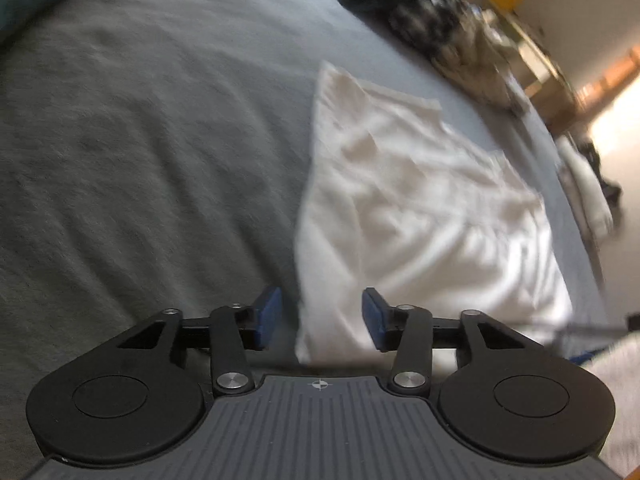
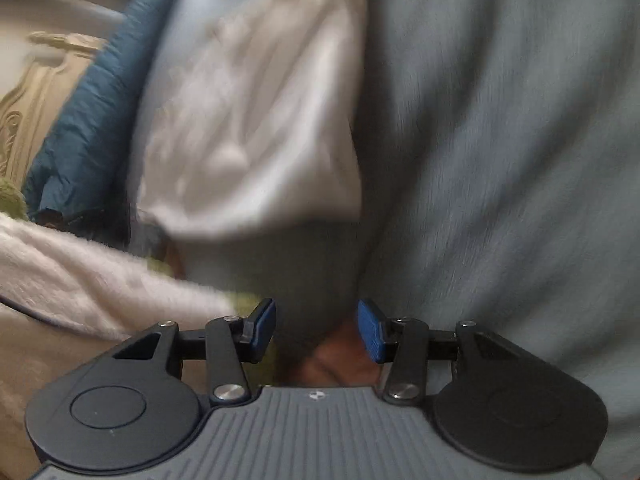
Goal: Fold clothes
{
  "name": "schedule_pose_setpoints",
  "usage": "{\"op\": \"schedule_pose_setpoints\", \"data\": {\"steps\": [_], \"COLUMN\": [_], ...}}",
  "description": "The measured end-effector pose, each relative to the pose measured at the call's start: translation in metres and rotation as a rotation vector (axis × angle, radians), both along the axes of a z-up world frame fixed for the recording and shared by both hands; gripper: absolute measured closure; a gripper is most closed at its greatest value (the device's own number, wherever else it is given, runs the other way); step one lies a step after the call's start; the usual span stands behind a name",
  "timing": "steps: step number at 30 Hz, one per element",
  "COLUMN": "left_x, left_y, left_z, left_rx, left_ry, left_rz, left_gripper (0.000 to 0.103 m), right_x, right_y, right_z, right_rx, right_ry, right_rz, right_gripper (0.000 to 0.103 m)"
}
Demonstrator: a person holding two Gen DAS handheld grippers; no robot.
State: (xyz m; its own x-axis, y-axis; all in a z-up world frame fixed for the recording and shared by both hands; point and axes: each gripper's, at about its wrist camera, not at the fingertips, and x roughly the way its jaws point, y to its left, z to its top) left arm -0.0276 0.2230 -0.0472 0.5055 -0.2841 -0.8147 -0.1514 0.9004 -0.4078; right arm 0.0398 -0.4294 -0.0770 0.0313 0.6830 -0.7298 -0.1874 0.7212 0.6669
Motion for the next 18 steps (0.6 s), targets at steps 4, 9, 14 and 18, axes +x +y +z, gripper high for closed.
{"op": "schedule_pose_setpoints", "data": {"steps": [4,9,14,18], "left_x": [0.036,0.069,0.069,0.065], "left_y": [-0.007,-0.023,-0.034,-0.040], "left_z": [-0.018,-0.020,-0.012,-0.013], "left_rx": [0.035,0.057,0.091,0.119], "left_ry": [-0.080,-0.147,-0.173,-0.184], "left_rz": [0.065,0.076,0.028,0.003], "left_gripper": [0.057,0.057,0.057,0.057], "right_x": [0.054,0.114,0.142,0.154], "right_y": [0.011,0.054,0.074,0.086], "right_z": [0.020,0.019,0.014,-0.005], "right_rx": [0.013,-0.046,-0.071,-0.115], "right_ry": [-0.283,-0.493,-0.570,-0.557], "right_rz": [-0.224,-0.256,-0.202,-0.146], "right_gripper": [0.055,0.055,0.056,0.060]}}
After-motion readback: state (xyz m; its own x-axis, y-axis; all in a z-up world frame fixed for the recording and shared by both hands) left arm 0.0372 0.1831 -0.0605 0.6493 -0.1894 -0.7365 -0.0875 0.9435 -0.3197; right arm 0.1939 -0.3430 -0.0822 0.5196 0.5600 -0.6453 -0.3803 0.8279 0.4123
